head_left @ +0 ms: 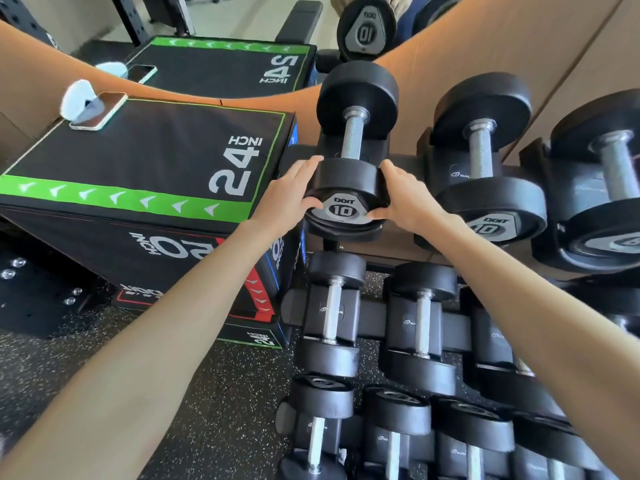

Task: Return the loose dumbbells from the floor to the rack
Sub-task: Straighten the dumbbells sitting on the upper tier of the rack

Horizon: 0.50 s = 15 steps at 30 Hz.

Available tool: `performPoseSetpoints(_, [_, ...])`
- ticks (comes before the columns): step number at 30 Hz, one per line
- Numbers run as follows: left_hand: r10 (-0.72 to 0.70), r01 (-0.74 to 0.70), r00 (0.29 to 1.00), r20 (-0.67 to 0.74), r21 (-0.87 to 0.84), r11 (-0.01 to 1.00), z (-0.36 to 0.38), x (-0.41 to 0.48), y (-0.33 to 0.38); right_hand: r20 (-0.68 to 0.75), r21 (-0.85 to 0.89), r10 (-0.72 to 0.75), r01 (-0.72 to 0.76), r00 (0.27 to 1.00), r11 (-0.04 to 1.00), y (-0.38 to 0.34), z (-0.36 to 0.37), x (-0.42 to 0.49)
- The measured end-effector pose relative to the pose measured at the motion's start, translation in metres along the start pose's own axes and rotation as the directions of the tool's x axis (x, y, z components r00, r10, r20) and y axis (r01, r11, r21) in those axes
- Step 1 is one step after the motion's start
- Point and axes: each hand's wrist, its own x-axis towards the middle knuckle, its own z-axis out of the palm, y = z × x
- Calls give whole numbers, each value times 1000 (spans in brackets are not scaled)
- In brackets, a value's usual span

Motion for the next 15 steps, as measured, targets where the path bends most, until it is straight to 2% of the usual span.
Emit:
performPoseSetpoints(3, [-42,42,999,9,-17,999,0,-2,1,6,28,17,-17,1000,999,-1,1,-3])
performPoseSetpoints(6, [-120,120,993,8,5,993,-2,-7,9,-50,55,48,-46,998,997,-6,3,-17])
performPoseSetpoints(10, [-165,161,986,20,144,976,-3,-19,34,-158,-126,-48,29,986,992,3,-12,-62])
performPoseSetpoints(13, [-116,111,992,39,123,986,-4,-32,65,-256,-178,-55,8,965,984,23,-29,-113])
performPoseSetpoints(15, [-29,25,999,28,128,991,-4,-42,94,-289,-182,-17,-37,957,983,43,-39,-155])
